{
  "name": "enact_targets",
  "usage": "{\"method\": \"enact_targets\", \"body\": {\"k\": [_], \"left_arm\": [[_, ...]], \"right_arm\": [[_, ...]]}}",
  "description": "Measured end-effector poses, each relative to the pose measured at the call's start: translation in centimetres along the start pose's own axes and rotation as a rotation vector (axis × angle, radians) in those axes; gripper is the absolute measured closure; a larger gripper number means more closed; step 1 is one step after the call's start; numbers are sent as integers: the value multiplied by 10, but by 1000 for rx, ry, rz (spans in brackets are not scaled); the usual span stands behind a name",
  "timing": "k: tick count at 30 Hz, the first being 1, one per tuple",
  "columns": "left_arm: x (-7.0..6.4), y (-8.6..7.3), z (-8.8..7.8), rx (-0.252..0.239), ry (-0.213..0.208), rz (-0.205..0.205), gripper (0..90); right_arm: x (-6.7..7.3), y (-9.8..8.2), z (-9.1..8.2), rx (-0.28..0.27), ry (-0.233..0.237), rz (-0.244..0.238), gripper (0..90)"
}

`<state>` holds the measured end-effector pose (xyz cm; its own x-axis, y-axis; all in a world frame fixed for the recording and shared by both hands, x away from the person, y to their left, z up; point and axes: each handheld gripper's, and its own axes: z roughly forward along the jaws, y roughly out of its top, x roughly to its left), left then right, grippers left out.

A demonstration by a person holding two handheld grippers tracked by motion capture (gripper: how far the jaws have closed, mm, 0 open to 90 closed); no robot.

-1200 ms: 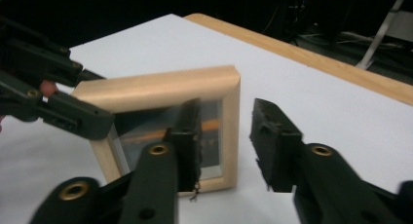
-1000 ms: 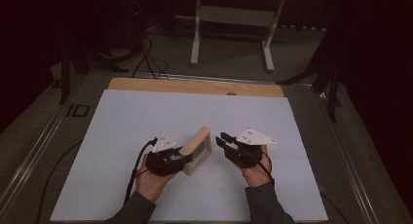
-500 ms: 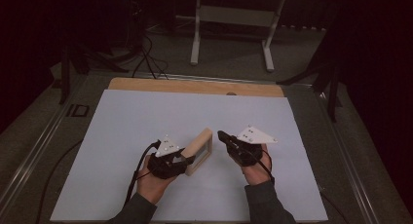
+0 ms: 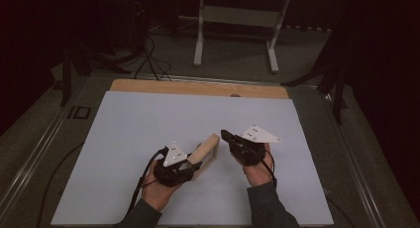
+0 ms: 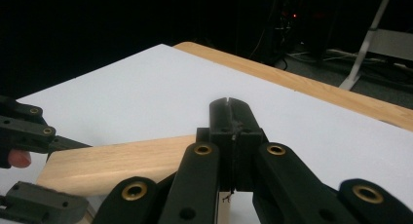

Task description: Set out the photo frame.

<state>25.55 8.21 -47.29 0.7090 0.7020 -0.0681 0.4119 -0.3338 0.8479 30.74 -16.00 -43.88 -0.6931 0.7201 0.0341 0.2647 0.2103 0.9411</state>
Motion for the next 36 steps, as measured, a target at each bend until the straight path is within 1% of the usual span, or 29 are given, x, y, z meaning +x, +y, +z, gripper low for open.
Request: {"method": "enact_targets", "body": {"k": [6,9,16,20,26,27,28,29,32,33,36], "left_arm": [[-6,-1,1,-3,-22,24,602],[-9,-1,1,-3,-27,48,602],[-13,-2,1,-2,-44,72,601],[-13,-2,0,0,-49,74,602],[-12,-2,0,3,-51,71,601],[-11,-1,0,5,-40,74,600],[-11,-1,0,5,-40,74,600],[-11,-1,0,6,-30,76,599],[-11,-1,0,7,-21,80,596],[-10,-1,-1,10,-12,81,594],[-8,-1,-1,12,1,76,584]], "right_arm": [[4,-3,7,21,8,-4,898],[4,-6,10,31,12,-3,897],[4,-11,17,58,10,-10,897],[3,-12,20,70,2,-10,897],[2,-13,22,75,10,2,897],[2,-13,22,76,11,8,897],[2,-13,22,76,11,8,897],[2,-13,22,79,6,4,898],[3,-12,21,81,-1,-2,898],[3,-12,21,82,-3,-2,898],[2,-12,20,84,-4,0,899]]}}
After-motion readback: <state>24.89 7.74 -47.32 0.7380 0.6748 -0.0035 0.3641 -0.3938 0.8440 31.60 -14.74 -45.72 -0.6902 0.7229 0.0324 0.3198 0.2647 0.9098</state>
